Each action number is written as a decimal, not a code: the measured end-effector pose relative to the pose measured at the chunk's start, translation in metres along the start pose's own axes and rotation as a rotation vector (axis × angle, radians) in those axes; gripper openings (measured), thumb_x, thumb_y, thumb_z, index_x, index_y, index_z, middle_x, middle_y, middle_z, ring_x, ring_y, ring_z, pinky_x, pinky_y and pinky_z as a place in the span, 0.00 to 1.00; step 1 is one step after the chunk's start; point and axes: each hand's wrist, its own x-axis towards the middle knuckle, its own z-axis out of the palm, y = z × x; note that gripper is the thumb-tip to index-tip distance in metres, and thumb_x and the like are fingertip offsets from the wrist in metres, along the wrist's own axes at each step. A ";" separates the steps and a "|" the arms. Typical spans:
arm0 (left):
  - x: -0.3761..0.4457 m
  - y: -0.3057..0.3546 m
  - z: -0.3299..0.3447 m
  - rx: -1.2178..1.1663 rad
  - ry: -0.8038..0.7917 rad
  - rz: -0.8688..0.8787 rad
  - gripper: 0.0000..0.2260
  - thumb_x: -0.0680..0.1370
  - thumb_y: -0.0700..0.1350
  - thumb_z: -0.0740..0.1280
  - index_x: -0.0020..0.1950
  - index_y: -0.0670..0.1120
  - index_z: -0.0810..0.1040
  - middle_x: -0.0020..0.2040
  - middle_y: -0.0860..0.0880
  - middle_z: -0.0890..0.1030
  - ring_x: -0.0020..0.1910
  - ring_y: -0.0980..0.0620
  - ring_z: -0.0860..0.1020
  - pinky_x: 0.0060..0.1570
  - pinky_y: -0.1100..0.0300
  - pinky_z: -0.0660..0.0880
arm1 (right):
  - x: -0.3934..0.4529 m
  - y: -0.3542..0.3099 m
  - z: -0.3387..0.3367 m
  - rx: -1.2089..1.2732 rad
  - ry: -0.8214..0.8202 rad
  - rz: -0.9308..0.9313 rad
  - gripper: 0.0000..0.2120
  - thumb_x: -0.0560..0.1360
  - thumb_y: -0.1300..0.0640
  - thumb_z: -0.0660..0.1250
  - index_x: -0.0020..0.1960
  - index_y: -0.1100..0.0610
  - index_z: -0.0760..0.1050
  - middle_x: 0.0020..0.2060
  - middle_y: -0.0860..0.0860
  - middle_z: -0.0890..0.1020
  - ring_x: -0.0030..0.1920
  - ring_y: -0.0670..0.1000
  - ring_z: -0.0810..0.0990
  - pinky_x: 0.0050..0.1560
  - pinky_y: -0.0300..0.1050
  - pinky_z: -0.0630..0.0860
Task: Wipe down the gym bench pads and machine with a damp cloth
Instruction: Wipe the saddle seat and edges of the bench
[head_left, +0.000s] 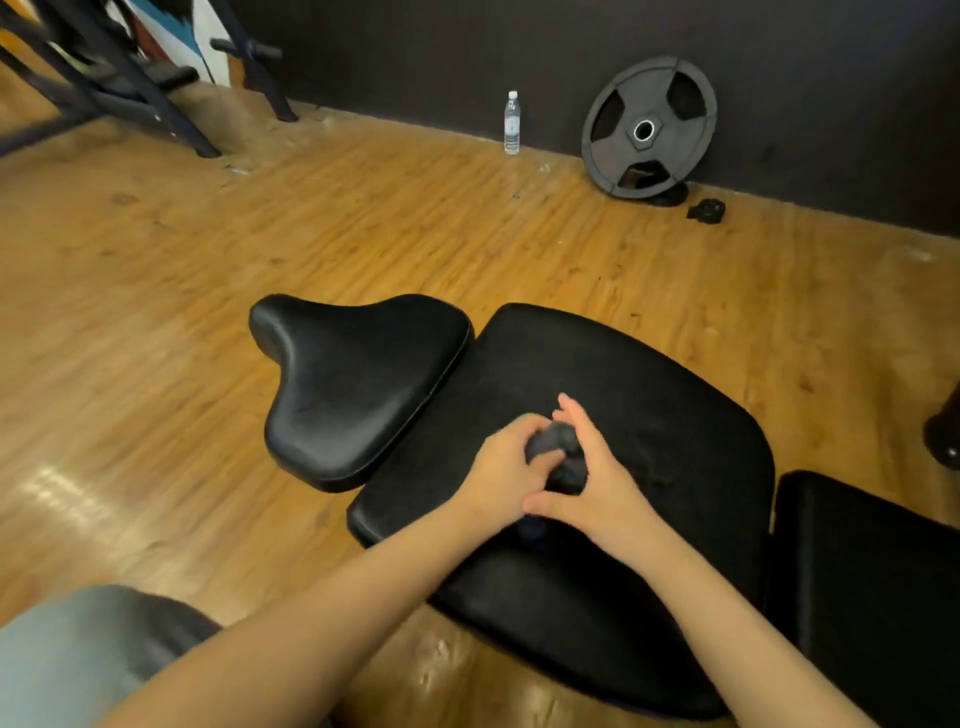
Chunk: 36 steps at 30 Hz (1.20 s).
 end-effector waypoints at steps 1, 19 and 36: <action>-0.001 -0.002 -0.014 -0.096 0.089 -0.109 0.08 0.76 0.39 0.67 0.55 0.42 0.74 0.44 0.52 0.77 0.41 0.56 0.76 0.41 0.74 0.69 | 0.011 -0.009 0.010 -0.013 -0.034 -0.026 0.52 0.64 0.58 0.78 0.73 0.38 0.47 0.68 0.36 0.58 0.68 0.38 0.60 0.65 0.33 0.61; -0.027 -0.091 -0.162 0.821 -0.233 -0.497 0.36 0.80 0.54 0.60 0.78 0.41 0.44 0.78 0.42 0.45 0.77 0.42 0.44 0.73 0.48 0.53 | 0.120 -0.017 0.124 -0.855 0.078 -0.279 0.20 0.73 0.50 0.69 0.64 0.51 0.73 0.63 0.49 0.70 0.65 0.54 0.65 0.64 0.46 0.63; 0.008 -0.112 -0.184 0.851 -0.332 -0.541 0.42 0.79 0.58 0.60 0.76 0.36 0.37 0.77 0.39 0.38 0.76 0.42 0.40 0.74 0.49 0.50 | 0.289 -0.065 0.191 -0.717 0.108 -0.503 0.12 0.76 0.55 0.66 0.58 0.57 0.75 0.57 0.53 0.75 0.60 0.55 0.72 0.59 0.52 0.67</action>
